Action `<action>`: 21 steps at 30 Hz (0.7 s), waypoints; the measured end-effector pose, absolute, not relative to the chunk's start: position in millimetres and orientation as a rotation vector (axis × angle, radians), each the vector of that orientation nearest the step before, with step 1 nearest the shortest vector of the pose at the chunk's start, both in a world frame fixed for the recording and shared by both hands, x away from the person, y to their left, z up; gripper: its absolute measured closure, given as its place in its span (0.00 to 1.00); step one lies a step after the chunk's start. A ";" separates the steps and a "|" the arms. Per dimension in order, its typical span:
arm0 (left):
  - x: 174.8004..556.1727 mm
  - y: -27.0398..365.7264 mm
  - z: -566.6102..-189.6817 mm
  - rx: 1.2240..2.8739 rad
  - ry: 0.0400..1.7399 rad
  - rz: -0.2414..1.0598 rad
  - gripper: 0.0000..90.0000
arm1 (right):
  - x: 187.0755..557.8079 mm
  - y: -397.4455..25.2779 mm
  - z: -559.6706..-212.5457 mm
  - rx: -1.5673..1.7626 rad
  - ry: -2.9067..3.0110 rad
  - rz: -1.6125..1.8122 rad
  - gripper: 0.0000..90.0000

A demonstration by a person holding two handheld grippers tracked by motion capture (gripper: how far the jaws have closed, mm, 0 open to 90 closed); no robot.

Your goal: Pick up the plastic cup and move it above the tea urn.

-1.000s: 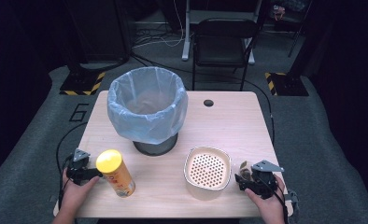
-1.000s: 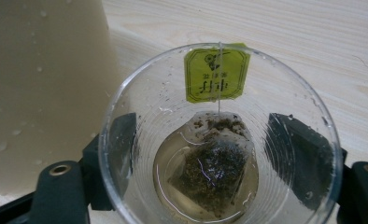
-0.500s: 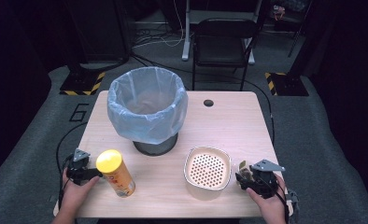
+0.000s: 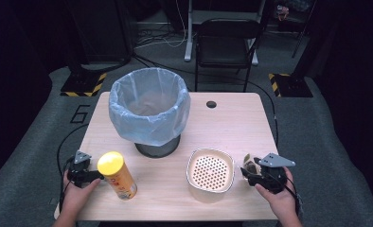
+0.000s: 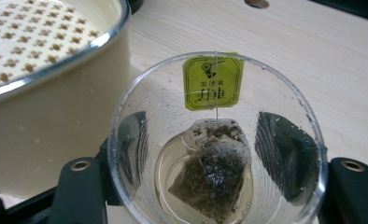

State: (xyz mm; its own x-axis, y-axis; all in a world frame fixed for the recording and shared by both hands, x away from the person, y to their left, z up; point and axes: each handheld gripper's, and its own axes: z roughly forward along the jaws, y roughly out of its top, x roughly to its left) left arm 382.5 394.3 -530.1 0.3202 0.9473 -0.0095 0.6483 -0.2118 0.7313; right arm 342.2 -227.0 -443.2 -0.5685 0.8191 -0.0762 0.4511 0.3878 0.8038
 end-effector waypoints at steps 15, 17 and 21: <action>382.5 394.3 -530.2 1.948 1.405 0.600 0.12 | 368.2 -219.6 -418.5 1.004 2.253 1.020 0.39; 382.5 394.2 -530.2 1.948 1.405 0.599 0.12 | 370.8 -219.0 -416.2 1.007 2.251 1.033 0.39; 382.5 394.3 -530.2 1.948 1.405 0.600 0.12 | 375.4 -216.1 -408.7 0.973 2.254 1.034 0.39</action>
State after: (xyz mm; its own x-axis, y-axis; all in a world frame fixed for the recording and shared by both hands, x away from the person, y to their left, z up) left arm 382.5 394.3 -530.2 0.3199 0.9474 -0.0099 0.6482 -0.2112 0.7316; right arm 375.4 -216.1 -408.7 -0.6358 0.7623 -0.1214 0.4053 0.4635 0.7880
